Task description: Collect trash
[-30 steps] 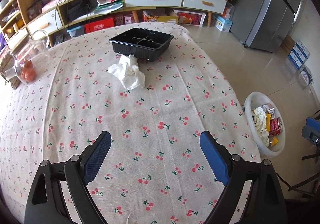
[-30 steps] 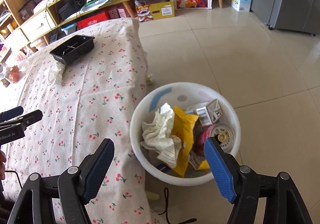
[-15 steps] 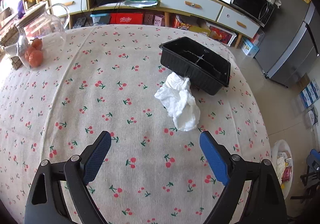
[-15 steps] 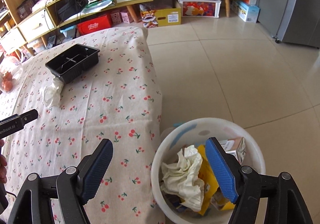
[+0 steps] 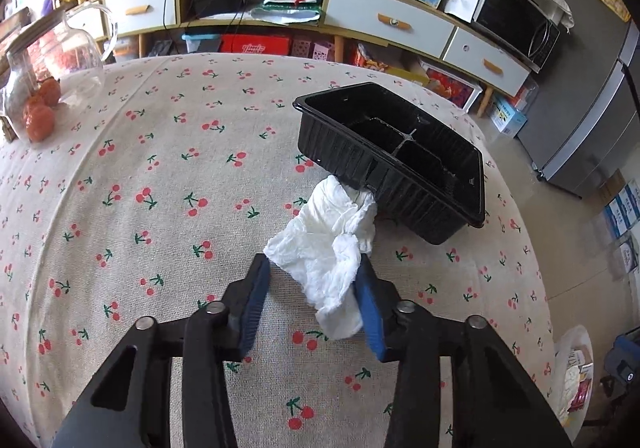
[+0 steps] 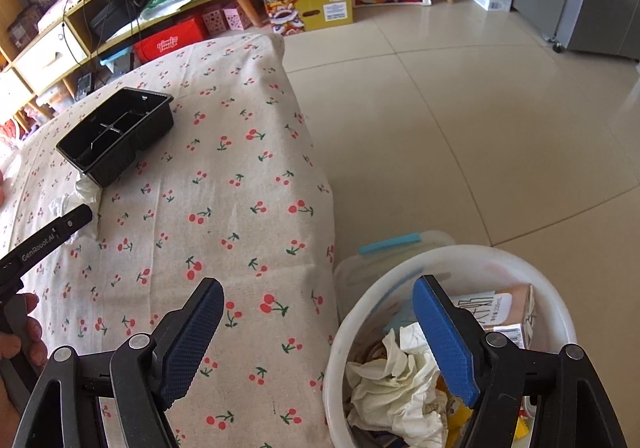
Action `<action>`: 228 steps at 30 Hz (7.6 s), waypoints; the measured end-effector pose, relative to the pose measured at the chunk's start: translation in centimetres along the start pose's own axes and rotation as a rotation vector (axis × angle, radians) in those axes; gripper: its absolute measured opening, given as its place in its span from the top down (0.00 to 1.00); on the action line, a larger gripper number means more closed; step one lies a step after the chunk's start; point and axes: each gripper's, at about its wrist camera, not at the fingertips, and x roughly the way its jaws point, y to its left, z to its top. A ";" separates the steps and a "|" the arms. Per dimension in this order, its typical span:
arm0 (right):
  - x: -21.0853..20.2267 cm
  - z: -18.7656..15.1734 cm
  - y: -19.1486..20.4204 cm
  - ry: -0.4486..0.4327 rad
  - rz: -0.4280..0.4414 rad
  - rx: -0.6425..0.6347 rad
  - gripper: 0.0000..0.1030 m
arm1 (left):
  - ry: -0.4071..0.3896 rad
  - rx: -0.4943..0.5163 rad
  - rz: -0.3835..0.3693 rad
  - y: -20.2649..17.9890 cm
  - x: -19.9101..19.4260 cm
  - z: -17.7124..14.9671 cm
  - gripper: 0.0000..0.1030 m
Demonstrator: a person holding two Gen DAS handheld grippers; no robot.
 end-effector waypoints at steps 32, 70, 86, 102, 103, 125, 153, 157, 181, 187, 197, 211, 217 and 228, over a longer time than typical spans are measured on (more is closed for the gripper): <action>12.8 7.3 16.2 0.145 0.080 -0.071 0.64 | 0.036 -0.104 -0.036 14.3 -13.9 -0.3 0.96; -6.3 -6.9 0.4 0.006 0.101 -0.108 0.96 | 0.074 0.115 -0.310 1.4 -17.6 -5.6 0.96; -10.7 -10.0 -14.4 -0.036 -0.017 0.101 0.95 | 0.119 0.335 -0.469 -14.8 -14.8 -9.4 0.96; -11.9 -13.0 -21.5 0.000 -0.085 0.183 0.95 | 0.072 0.530 -0.416 -22.9 -10.4 -12.5 0.59; -11.9 -12.9 -21.6 0.001 -0.085 0.182 0.95 | 0.070 0.523 -0.390 -22.6 -10.2 -12.4 0.50; -7.0 -8.5 -14.0 0.039 -0.034 0.122 0.92 | 0.111 0.395 -0.211 -11.0 -12.7 -10.2 0.04; -9.8 -8.5 -7.9 -0.056 -0.001 0.044 0.41 | 0.049 0.300 -0.141 -3.7 -18.3 -10.7 0.03; -11.6 -10.3 -5.5 -0.095 0.044 -0.005 0.34 | -0.001 0.288 -0.087 -3.0 -20.3 -12.3 0.02; -14.7 -19.2 -0.8 -0.288 -0.009 -0.136 0.09 | -0.221 0.246 0.045 -0.7 -27.7 -21.7 0.02; -14.3 -19.4 0.0 -0.286 -0.007 -0.159 0.09 | -0.217 0.243 0.030 -0.7 -27.8 -21.5 0.02; -13.9 -19.7 0.3 -0.276 -0.012 -0.176 0.09 | -0.204 0.251 0.014 -1.0 -27.7 -21.7 0.02; -13.9 -19.7 0.2 -0.276 -0.013 -0.169 0.09 | -0.198 0.243 0.010 -0.8 -27.6 -21.7 0.02; -14.0 -19.5 0.3 -0.280 -0.010 -0.171 0.09 | -0.192 0.238 0.010 -0.6 -27.5 -21.6 0.02; -14.1 -19.4 0.3 -0.282 -0.010 -0.169 0.09 | -0.191 0.239 0.010 -0.6 -27.4 -21.6 0.02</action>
